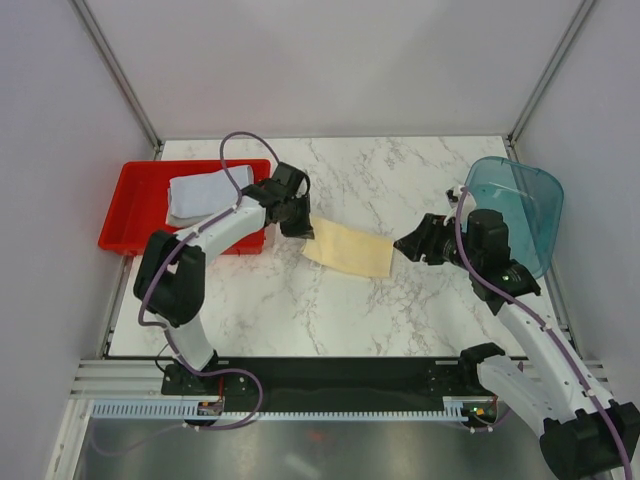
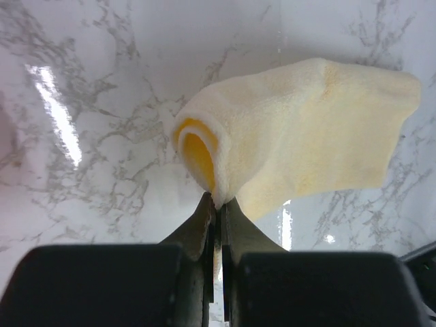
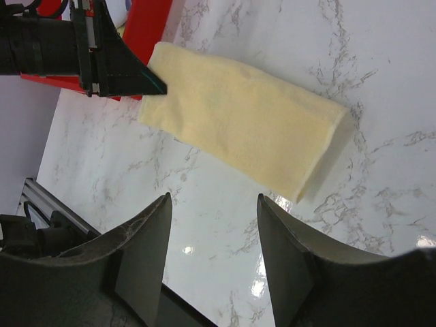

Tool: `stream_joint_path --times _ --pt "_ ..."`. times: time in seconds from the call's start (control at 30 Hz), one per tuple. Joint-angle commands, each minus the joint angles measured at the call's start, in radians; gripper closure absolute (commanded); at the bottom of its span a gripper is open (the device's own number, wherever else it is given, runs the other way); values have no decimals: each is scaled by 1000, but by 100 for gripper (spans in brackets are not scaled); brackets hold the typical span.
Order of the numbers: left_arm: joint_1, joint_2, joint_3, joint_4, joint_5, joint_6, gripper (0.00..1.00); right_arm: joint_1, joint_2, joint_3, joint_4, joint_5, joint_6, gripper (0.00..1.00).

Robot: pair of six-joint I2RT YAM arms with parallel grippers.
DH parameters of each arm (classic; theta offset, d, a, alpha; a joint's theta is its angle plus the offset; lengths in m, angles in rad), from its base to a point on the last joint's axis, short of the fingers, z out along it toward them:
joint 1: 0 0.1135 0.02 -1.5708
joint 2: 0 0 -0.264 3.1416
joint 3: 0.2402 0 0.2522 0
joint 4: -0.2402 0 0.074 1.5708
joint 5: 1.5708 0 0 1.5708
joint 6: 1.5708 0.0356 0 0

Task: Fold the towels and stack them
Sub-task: Neatly place the folded towel into the bin

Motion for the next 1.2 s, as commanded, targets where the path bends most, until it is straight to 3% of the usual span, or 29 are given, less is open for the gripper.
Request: stream_joint_path --times 0.0,0.23,0.67,1.17 --pt "5 26 109 -178 -181 98 98 -2 -10 58 -4 22 -15 39" --pt "117 91 340 -331 -377 200 98 -2 -6 79 -16 34 -41 38" --pt "390 290 758 -414 -312 274 98 -2 111 124 -9 80 -107 37" --pt "556 266 764 -441 -331 369 98 -3 232 131 61 77 -113 35"
